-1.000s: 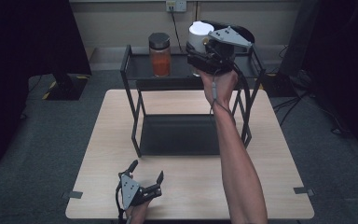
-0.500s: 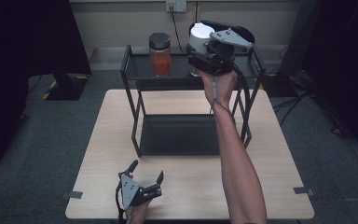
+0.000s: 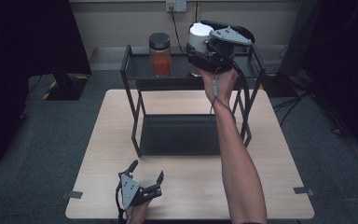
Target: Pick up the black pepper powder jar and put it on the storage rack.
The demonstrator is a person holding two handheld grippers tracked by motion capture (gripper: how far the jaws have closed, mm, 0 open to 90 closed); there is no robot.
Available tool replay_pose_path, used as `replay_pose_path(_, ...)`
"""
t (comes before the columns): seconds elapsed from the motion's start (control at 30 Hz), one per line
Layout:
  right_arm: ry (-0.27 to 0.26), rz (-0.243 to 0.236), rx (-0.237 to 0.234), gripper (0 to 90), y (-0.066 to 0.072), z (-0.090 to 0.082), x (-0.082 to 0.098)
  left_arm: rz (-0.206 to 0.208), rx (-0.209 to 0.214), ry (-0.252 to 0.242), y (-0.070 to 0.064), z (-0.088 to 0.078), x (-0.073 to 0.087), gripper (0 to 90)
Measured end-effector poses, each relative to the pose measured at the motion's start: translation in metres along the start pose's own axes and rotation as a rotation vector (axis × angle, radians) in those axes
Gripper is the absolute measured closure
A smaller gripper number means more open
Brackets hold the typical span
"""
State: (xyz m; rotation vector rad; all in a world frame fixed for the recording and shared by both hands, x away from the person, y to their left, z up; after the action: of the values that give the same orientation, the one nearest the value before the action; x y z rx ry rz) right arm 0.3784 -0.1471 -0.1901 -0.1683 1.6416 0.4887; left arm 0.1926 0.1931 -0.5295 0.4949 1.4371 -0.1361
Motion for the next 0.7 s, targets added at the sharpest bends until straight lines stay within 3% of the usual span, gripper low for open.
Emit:
replay_pose_path(0.3, -0.009, 0.014, -0.001, 28.9, -0.0006, -0.0003, 0.0016, 0.000, 0.000, 0.000, 0.0000, 0.0000, 0.0000, 1.0)
replay_pose_path(0.47, -0.036, 0.072, -0.026, 22.9, -0.0061, -0.0019, 0.0029, -0.001, 0.000, 0.000, 0.0000, 0.0000, 0.0000, 1.0)
replay_pose_path(0.7, -0.070, 0.037, -0.016, 10.9, -0.0051, -0.0053, 0.0083, 0.000, 0.001, 0.000, 0.0001, 0.0000, 0.0001, 1.0)
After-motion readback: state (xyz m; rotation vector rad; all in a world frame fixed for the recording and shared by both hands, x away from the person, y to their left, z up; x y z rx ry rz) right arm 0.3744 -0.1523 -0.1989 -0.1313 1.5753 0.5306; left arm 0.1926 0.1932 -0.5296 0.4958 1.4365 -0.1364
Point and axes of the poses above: each handheld gripper's, and its own axes: z roughly forward along the jaws, x roughly out of its underside, y roughly to its left, the point moved 3 cm from there along z, roughly forward along the jaws, and after that the axes turned 13 degrees about z, right-handed, at the moved point
